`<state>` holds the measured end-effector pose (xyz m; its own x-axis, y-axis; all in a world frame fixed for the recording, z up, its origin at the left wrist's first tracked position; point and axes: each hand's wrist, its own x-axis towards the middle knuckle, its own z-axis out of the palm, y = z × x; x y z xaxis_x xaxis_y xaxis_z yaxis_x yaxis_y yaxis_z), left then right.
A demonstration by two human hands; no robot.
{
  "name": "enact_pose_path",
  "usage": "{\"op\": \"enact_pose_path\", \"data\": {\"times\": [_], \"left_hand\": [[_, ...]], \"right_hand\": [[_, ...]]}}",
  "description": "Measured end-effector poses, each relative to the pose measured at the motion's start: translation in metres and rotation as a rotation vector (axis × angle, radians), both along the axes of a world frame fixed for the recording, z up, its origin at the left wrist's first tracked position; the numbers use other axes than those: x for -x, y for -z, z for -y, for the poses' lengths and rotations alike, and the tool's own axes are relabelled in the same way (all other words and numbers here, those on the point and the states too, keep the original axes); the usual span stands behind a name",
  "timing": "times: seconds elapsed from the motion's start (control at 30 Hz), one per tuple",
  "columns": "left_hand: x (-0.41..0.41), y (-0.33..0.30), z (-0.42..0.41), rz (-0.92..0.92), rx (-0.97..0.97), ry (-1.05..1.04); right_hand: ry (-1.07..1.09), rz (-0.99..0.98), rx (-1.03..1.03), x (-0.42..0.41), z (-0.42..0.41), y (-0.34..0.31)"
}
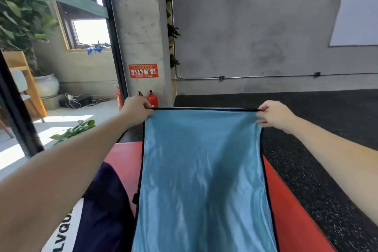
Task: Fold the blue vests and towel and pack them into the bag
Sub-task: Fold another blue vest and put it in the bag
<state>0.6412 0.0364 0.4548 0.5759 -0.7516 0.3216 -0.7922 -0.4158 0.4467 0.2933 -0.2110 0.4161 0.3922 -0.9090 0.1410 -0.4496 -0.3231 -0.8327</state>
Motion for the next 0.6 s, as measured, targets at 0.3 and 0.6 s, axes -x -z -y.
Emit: {"op": "enact_pose_path", "data": {"times": [0.3,0.6], "left_hand": [[0.027,-0.170,-0.040,0.259,0.465,-0.017],[0.080,-0.099,-0.151,0.074,0.463,0.003]], "right_hand": [[0.085,0.179,0.538,0.029,-0.050,-0.173],[-0.025,0.034,0.508,0.092,-0.162,-0.125]]}}
